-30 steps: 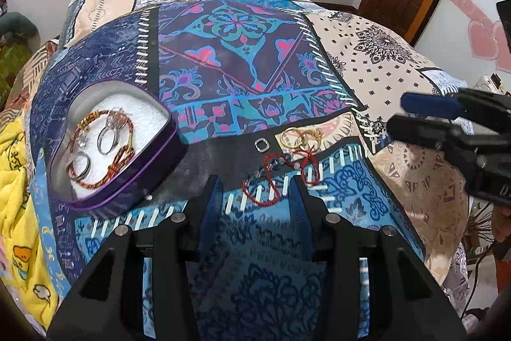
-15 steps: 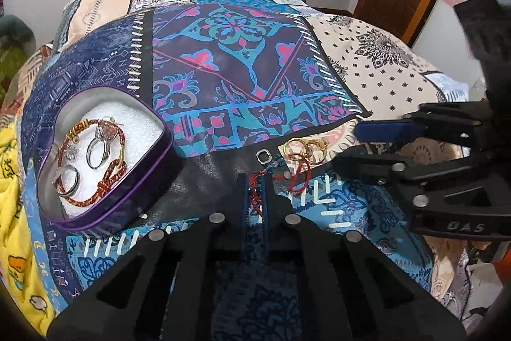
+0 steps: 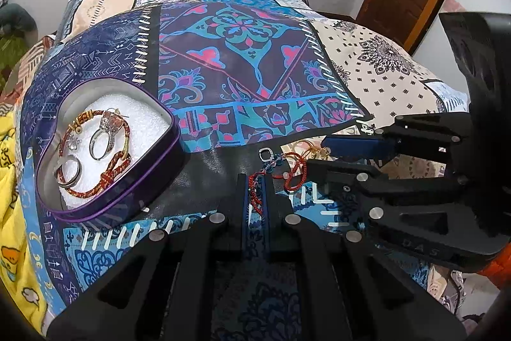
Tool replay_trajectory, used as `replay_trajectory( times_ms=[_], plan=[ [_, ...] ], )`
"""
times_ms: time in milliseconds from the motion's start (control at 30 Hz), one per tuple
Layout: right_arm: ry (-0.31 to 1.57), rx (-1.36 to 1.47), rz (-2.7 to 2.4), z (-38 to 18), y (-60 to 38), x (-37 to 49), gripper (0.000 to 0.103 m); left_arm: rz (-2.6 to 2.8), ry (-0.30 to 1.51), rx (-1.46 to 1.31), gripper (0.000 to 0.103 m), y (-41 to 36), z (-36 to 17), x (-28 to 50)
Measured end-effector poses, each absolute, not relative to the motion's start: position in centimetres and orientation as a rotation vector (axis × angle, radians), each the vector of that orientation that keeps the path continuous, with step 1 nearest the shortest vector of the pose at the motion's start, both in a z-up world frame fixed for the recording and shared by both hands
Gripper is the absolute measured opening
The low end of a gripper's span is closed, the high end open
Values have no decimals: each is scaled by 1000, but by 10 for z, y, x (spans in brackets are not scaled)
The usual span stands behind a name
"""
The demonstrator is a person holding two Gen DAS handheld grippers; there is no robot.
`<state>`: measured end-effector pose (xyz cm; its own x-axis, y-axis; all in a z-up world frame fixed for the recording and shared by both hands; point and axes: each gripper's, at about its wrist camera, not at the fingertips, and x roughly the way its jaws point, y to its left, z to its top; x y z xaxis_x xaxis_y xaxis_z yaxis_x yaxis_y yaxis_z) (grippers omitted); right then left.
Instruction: Organize jewelry
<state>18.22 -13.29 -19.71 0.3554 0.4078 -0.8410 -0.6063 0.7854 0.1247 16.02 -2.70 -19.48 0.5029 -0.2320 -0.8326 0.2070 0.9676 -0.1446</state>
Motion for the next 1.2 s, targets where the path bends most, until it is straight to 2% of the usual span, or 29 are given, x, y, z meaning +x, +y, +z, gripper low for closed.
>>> replay_trajectory(
  times_ms=[333,1200],
  plan=[
    [1003,-200,641,-187,-140,178,23,-236,971,-21,6,-20,-174,149],
    [724,-131,656,-83,-128,163,23,-143,684,-78,6,38,-64,121]
  ],
)
